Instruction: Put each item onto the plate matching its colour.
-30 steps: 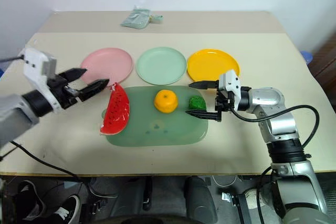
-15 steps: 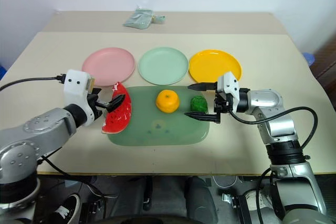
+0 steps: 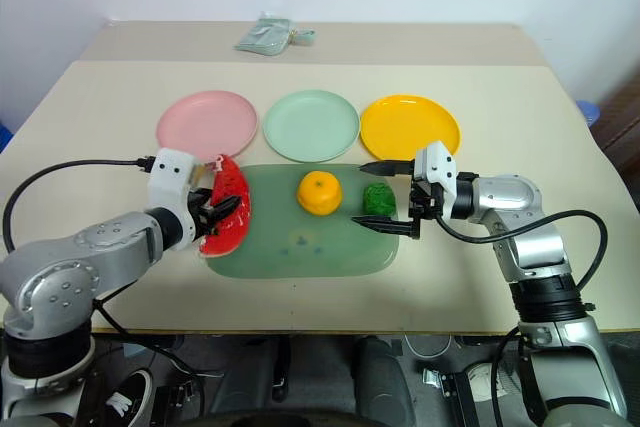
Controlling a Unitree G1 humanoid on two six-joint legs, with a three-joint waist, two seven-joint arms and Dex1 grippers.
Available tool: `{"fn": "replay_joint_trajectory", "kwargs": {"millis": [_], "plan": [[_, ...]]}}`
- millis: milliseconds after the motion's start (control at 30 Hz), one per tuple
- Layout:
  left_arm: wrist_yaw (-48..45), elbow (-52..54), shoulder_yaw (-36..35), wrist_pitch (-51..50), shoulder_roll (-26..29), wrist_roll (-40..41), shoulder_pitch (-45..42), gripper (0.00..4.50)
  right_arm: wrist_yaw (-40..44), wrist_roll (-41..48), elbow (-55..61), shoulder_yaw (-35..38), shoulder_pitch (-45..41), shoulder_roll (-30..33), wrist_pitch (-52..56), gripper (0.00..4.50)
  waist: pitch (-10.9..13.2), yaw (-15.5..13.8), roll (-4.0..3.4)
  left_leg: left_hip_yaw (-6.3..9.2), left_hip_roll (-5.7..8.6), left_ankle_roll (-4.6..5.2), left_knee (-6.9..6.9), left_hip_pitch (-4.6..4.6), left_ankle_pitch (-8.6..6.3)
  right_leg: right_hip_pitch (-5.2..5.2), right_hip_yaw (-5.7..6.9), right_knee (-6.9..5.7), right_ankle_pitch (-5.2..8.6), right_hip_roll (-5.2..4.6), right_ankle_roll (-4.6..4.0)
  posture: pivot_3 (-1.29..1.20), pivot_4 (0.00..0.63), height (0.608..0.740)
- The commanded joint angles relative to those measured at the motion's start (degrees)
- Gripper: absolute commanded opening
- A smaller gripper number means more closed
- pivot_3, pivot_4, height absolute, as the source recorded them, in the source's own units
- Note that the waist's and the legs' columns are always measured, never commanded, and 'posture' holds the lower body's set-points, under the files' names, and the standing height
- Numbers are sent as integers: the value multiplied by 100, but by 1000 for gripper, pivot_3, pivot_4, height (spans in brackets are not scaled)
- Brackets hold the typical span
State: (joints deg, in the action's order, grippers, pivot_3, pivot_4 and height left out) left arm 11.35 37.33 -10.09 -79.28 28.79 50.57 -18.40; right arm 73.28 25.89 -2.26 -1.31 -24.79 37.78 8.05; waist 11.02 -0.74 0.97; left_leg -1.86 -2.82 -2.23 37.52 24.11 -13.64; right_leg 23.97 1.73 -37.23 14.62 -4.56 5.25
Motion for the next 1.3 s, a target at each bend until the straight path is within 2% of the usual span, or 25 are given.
{"fn": "replay_joint_trajectory", "kwargs": {"millis": [33, 67, 267, 433, 533, 633, 767, 833, 1100, 1200, 1300], "plan": [[-184, 84, 114, 57, 76, -261, -49, 1332, -17, 23, 141, 188, -22, 87, -81, 4500, 0, 3, 0, 0, 0, 0, 0, -2, 0, -1, 0, 0, 0, 0, 0, 0, 150, 740], [-224, 93, 108, 24, 75, -292, -98, 1184, -24, 9, 123, 182, -26, 82, -96, 4500, 0, 5, 0, 0, 0, 0, -1, -3, 0, -1, 0, 0, 0, 0, 0, 0, 150, 740], [-496, 72, 14, 56, 211, -570, -669, 1184, -67, -12, 118, 172, -7, 37, -134, 4500, 0, -1, 0, 1, 0, 0, 0, -2, 0, -2, 0, 1, 0, 0, 0, 0, 150, 740], [-785, -559, 48, 391, 533, -1034, -1653, 1184, -238, 207, 228, 278, -156, -88, -8, 4500, 1, 4, 1, 1, 1, 0, -1, -2, 0, -2, 2, 2, 0, 1, 0, 0, 150, 740], [-1065, -1173, 145, 1016, 640, -1459, -1922, 1184, -468, 294, 272, 335, -301, -218, 104, 4500, 1, 9, 1, 0, 1, 0, -2, -1, 0, -2, 2, 3, 0, 1, 1, 0, 150, 740], [-1680, -2381, 406, 2538, 769, -2219, -2139, 1184, -797, 147, 209, 306, -460, -413, 26, 4500, 1, 18, 1, -2, 0, 0, -8, -6, 0, 0, 1, 3, 0, 2, 1, 0, 150, 740], [-2024, -4362, 436, 4190, 485, -2890, -2657, 1184, -1809, -297, -64, 300, -900, -959, -159, 4500, 0, 5, 1, -8, 1, -3, -7, -4, 2, 1, 3, 3, 0, 1, 1, 0, 150, 740], [-2212, -5226, 581, 4884, 411, -3264, -2915, 1184, -2048, -463, -90, 245, -992, -1120, -203, 4500, 1, 1, 1, -8, 1, -3, -6, 0, 2, 4, 3, 3, -1, 1, 1, 0, 150, 740], [-2607, -7995, 611, 6502, -42, -3938, -3612, 1184, -2114, -632, 15, 188, -782, -1133, -272, 4500, 0, 6, 1, -11, 6, -3, -2, 25, 2, 16, 8, 14, -6, -6, 12, 0, 150, 740], [-2744, -8553, 552, 6814, -133, -4023, -3788, 2601, -2096, -735, 1, 175, -731, -1071, -337, 4500, 0, 18, 2, -11, 5, -3, -3, 24, 2, 20, 8, 9, -6, -5, 12, 0, 150, 740], [-2889, -8657, 533, 7014, -142, -4093, -3918, 4145, -2050, -717, 18, 181, -707, -1032, -337, 4500, 0, 15, 2, -11, 5, -3, -3, 25, 2, 22, 8, 9, -6, -4, 12, 0, 150, 740]]}}
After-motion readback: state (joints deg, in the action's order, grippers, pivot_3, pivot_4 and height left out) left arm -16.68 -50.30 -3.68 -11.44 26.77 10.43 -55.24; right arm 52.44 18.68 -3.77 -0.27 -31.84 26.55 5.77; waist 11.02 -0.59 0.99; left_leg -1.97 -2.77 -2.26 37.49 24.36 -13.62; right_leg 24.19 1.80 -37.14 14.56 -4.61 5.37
